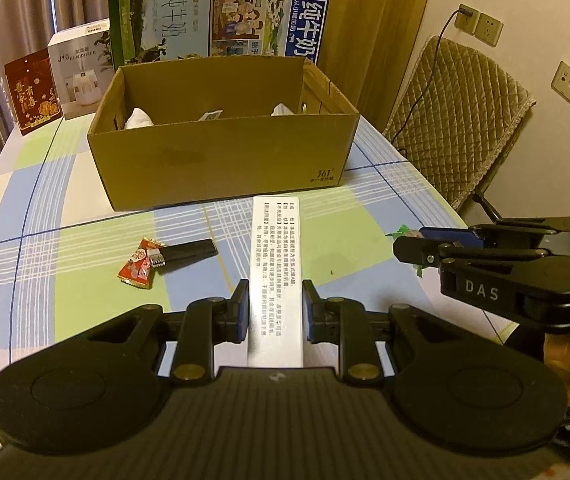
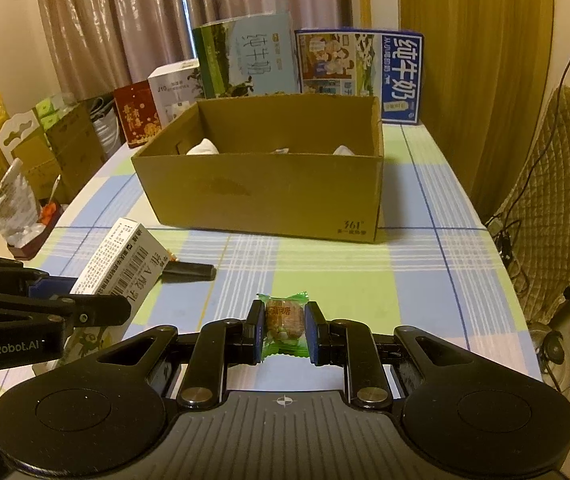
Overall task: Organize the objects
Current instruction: 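Carry the white medicine box and green candy into the cardboard box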
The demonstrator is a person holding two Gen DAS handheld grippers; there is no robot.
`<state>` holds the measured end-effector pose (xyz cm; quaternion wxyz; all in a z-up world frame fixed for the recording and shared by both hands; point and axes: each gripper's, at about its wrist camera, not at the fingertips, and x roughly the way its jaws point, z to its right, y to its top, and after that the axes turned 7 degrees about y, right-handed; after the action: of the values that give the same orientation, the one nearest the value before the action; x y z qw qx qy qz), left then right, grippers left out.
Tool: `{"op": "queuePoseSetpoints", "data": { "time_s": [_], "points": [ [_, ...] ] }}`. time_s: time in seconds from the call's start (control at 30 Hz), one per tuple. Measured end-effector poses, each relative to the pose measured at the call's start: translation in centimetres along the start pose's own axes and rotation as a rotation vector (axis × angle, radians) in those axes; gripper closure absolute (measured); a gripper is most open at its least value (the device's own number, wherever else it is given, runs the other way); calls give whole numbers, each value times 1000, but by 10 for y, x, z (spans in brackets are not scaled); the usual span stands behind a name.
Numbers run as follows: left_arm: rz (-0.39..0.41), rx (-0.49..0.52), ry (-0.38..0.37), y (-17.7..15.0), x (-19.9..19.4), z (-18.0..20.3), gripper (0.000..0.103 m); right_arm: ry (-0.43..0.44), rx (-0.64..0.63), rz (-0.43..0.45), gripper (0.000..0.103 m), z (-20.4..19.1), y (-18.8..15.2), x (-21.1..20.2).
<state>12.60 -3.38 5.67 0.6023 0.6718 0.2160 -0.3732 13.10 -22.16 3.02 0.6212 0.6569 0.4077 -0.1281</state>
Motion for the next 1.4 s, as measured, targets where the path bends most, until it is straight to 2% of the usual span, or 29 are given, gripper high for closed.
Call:
{"op": "queuePoseSetpoints", "data": {
  "time_s": [0.43,0.63,0.83,1.1,1.23,1.4],
  "points": [
    [14,9,11,16,5,-7,82,-8,4,5,85,9,11,3],
    [25,17,6,39,14,-16,82,3,0,25,85,15,34,6],
    [57,25,24,85,22,-35,82,25,-37,69,85,17,86,13],
    [103,56,70,182,46,-67,82,39,-99,140,85,21,194,36],
    [86,43,76,216,71,-79,82,55,-81,121,85,28,227,62],
    [35,25,64,230,111,-87,82,67,-41,54,85,41,241,108]
  ]
}}
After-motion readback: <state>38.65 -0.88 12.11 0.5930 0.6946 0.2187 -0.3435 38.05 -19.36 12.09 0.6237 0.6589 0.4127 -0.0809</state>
